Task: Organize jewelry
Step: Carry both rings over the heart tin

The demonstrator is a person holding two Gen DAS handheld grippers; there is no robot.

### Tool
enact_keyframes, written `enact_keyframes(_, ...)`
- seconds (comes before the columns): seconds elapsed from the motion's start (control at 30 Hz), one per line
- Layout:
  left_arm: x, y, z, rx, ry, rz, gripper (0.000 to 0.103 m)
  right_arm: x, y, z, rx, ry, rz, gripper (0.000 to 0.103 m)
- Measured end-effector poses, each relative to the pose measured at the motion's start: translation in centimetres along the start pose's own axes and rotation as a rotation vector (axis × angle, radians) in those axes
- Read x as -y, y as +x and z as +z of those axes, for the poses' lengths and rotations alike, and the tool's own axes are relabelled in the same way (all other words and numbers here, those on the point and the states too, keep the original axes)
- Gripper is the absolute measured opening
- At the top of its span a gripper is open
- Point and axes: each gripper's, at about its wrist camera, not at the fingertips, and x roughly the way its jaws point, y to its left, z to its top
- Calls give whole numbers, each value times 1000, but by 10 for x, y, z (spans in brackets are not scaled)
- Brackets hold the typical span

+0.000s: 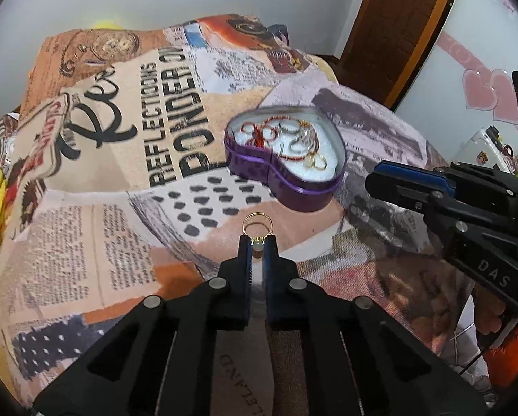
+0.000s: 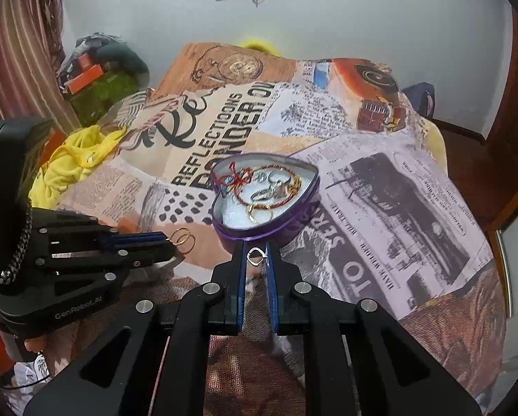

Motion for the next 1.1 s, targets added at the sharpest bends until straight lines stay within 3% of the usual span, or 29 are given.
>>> enact_keyframes(0.53,15,-32,36,114,28,-28,5,6,-18,29,97,-2,-20,10)
enact_keyframes(0.8,22,-23,44,108,47,-59,5,8,-19,40,128,2,-11,10)
enact_keyframes(1.1,26,-1,46,65,63,-73,5,12,10,38,63,16,9,10)
